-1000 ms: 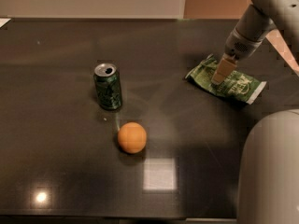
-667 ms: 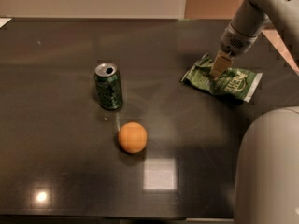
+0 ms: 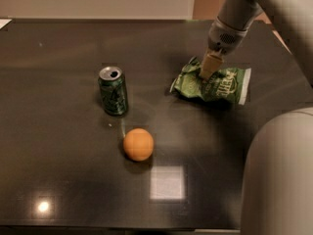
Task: Move green jalapeno chip bag near green can
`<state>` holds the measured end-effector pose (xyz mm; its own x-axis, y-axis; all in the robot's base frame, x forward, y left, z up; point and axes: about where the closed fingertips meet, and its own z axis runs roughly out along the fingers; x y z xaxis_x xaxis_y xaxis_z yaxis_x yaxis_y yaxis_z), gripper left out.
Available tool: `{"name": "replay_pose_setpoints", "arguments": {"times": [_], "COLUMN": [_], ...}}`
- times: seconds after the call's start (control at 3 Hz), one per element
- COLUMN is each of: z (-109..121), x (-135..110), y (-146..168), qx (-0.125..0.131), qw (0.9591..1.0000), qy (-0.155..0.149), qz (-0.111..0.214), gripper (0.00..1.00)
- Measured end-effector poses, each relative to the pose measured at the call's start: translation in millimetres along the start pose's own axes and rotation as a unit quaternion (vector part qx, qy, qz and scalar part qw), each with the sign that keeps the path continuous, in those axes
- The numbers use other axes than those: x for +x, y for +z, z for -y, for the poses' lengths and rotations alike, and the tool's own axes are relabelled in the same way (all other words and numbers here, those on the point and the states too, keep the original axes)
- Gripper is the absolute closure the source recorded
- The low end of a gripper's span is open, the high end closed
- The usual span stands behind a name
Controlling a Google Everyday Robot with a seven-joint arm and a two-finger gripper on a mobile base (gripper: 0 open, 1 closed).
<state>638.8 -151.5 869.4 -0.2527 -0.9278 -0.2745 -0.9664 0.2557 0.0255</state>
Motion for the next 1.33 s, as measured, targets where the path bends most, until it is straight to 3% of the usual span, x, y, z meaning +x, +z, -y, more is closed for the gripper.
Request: {"name": "replay_pose_setpoints", "arguments": {"times": [0.67, 1.0, 1.33], "z": [-68, -92, -101], "x": [-66, -91, -109], "y": [15, 22, 27], "qx": [-0.061, -0.077, -0.073], "qw": [0.9948, 0.9911, 0.9886], "qy": [-0.081, -0.109, -0.132], "qz": [0.006, 0.008, 0.005], "gripper": [1.00, 1.00, 0.81]}}
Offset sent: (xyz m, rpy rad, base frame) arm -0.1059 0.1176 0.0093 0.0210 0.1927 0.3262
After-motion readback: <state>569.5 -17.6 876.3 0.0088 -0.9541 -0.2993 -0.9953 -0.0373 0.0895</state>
